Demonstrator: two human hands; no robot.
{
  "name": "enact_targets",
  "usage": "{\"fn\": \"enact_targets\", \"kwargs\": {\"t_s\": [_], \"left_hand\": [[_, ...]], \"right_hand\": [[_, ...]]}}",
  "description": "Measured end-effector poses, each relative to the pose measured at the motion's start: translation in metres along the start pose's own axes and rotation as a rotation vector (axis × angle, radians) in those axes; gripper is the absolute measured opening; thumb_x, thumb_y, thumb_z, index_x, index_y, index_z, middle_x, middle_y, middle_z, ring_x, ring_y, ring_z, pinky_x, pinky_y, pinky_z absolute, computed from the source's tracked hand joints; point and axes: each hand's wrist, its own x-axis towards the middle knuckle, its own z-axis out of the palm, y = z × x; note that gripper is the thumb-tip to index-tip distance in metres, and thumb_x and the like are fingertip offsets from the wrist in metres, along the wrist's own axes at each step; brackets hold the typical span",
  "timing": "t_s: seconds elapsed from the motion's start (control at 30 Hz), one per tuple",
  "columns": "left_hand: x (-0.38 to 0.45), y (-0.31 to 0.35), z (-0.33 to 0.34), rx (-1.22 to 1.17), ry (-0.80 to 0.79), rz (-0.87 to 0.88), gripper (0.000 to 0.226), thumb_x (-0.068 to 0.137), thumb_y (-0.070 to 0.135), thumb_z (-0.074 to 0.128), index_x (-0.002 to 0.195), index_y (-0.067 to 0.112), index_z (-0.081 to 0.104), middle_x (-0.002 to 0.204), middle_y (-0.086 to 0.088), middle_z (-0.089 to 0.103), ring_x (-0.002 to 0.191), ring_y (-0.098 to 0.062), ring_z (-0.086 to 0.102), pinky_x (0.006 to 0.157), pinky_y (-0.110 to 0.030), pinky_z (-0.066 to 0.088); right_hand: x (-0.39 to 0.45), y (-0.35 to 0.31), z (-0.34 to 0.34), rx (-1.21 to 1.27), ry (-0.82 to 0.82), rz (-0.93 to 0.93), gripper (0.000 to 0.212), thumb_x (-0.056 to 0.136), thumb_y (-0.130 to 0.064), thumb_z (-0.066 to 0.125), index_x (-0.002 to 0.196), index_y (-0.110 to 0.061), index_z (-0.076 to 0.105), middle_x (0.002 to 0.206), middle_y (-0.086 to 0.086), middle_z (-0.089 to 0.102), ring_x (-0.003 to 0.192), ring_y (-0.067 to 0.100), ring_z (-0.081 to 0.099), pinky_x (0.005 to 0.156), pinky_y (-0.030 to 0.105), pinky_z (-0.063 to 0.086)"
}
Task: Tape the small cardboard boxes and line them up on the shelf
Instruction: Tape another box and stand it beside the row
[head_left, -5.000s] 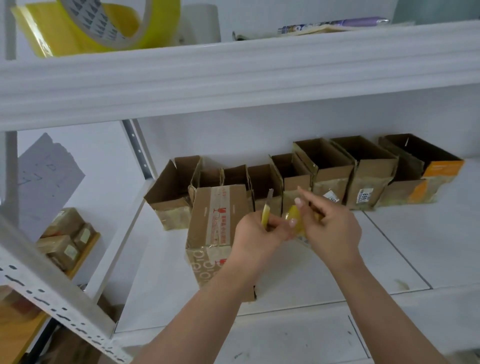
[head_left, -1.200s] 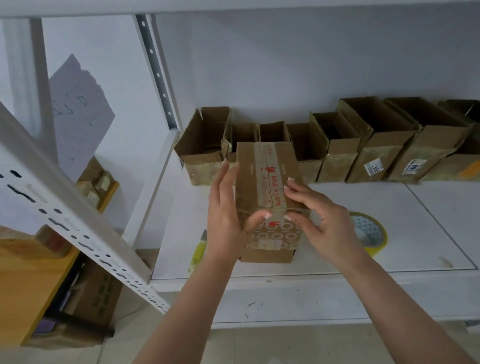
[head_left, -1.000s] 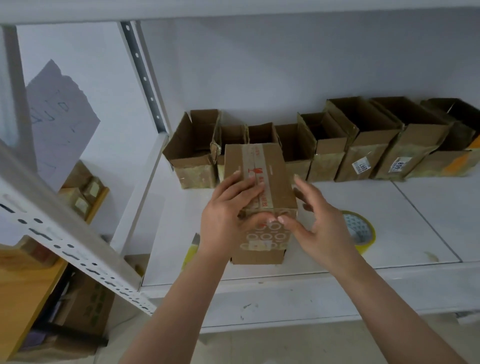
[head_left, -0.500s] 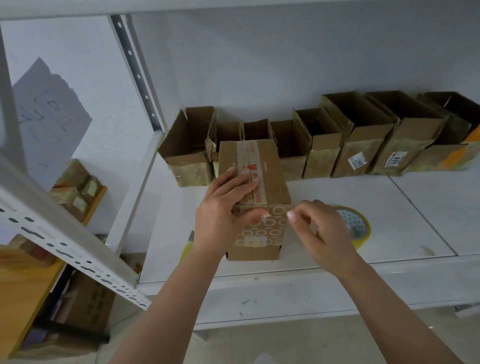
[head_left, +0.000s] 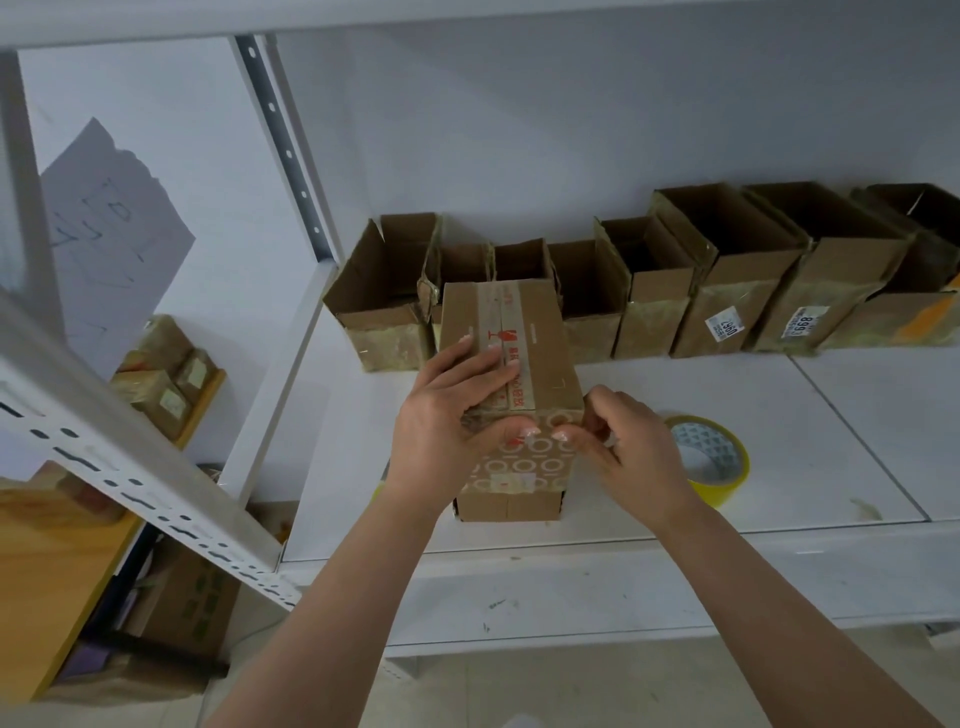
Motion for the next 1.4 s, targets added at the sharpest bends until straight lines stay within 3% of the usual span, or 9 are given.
{"fn": "enact_targets", "kwargs": {"t_s": [0.27, 0.5, 0.6, 0.67, 0.83, 1.0, 1.13, 1.27, 1.4], "left_hand": [[0.000, -0.002, 0.000, 0.006, -0.003, -0.002, 0.059, 0.071, 0.045, 0.075, 0.125, 0.021, 0.066, 0.134, 0.011, 0.055, 0.139, -0.014, 0.038, 0.110, -0.016, 0.028], [0.001, -0.005, -0.003, 0.015, -0.023, 0.011, 0.059, 0.073, 0.049, 0.070, 0.127, 0.024, 0.064, 0.135, 0.014, 0.054, 0.140, -0.010, 0.035, 0.110, -0.009, 0.023], [0.002, -0.007, -0.005, 0.011, -0.053, 0.024, 0.055, 0.079, 0.046, 0.066, 0.130, 0.026, 0.060, 0.138, 0.013, 0.053, 0.141, -0.010, 0.032, 0.112, -0.018, 0.026], [0.001, -0.007, -0.005, 0.010, -0.055, 0.031, 0.053, 0.081, 0.043, 0.065, 0.131, 0.025, 0.059, 0.139, 0.011, 0.052, 0.142, -0.012, 0.032, 0.113, -0.020, 0.026], [0.001, -0.008, -0.003, 0.010, -0.030, 0.046, 0.052, 0.081, 0.043, 0.065, 0.130, 0.026, 0.060, 0.138, 0.011, 0.054, 0.140, -0.008, 0.032, 0.112, -0.012, 0.024], [0.006, 0.001, -0.011, 0.010, -0.069, 0.002, 0.056, 0.081, 0.060, 0.056, 0.125, 0.026, 0.066, 0.133, 0.011, 0.059, 0.137, -0.010, 0.040, 0.111, -0.030, 0.036], [0.037, 0.026, -0.017, 0.206, -0.037, -0.078, 0.062, 0.087, 0.073, 0.037, 0.114, 0.028, 0.069, 0.110, 0.010, 0.069, 0.107, -0.014, 0.061, 0.092, -0.040, 0.053], [0.080, 0.052, 0.008, 0.508, -0.237, -0.409, 0.110, 0.075, 0.088, 0.034, 0.152, 0.010, 0.022, 0.159, -0.018, 0.020, 0.148, -0.039, 0.012, 0.112, -0.057, 0.029], [0.103, 0.060, 0.028, 0.596, -0.373, -0.677, 0.132, 0.069, 0.090, 0.046, 0.153, 0.005, -0.010, 0.159, -0.026, -0.015, 0.145, -0.051, -0.009, 0.110, -0.070, 0.017]], "right_hand": [[0.009, -0.005, -0.006, -0.099, -0.010, -0.051, 0.059, 0.093, -0.069, 0.028, 0.065, -0.017, 0.037, 0.049, 0.002, 0.039, 0.044, 0.023, 0.038, 0.052, 0.022, 0.017], [0.013, -0.006, -0.009, -0.157, -0.005, -0.065, 0.063, 0.092, -0.070, 0.027, 0.064, -0.015, 0.043, 0.051, -0.003, 0.040, 0.045, 0.022, 0.041, 0.057, 0.030, 0.031], [0.012, -0.007, -0.012, -0.107, -0.005, 0.045, 0.072, 0.086, -0.072, 0.039, 0.113, -0.007, 0.056, 0.102, 0.007, 0.065, 0.088, 0.022, 0.060, 0.074, 0.039, 0.050], [0.014, -0.008, -0.009, -0.152, -0.103, 0.012, 0.083, 0.089, -0.070, 0.033, 0.149, -0.013, 0.033, 0.146, 0.011, 0.046, 0.129, 0.028, 0.045, 0.099, 0.044, 0.042], [0.015, -0.018, -0.001, -0.122, -0.118, -0.058, 0.055, 0.101, -0.054, 0.020, 0.141, -0.025, 0.044, 0.153, 0.008, 0.037, 0.137, 0.035, 0.038, 0.101, 0.050, 0.039], [0.016, -0.013, -0.011, 0.082, -0.203, 0.072, 0.060, 0.092, -0.071, 0.011, 0.144, -0.044, 0.026, 0.159, -0.015, 0.022, 0.147, 0.010, 0.019, 0.116, 0.038, 0.021], [0.018, -0.006, -0.029, 0.266, -0.064, 0.313, 0.057, 0.093, -0.068, 0.023, 0.144, -0.045, 0.026, 0.141, -0.039, 0.024, 0.135, -0.012, 0.020, 0.116, 0.030, 0.019], [0.017, -0.001, -0.035, 0.278, -0.011, 0.410, 0.067, 0.088, -0.061, 0.028, 0.146, -0.029, 0.039, 0.138, -0.021, 0.038, 0.131, 0.002, 0.032, 0.108, 0.025, 0.024], [0.013, 0.002, -0.033, 0.303, 0.009, 0.438, 0.065, 0.088, -0.059, 0.030, 0.142, -0.027, 0.044, 0.132, -0.018, 0.044, 0.122, 0.000, 0.036, 0.102, 0.022, 0.026]]}}
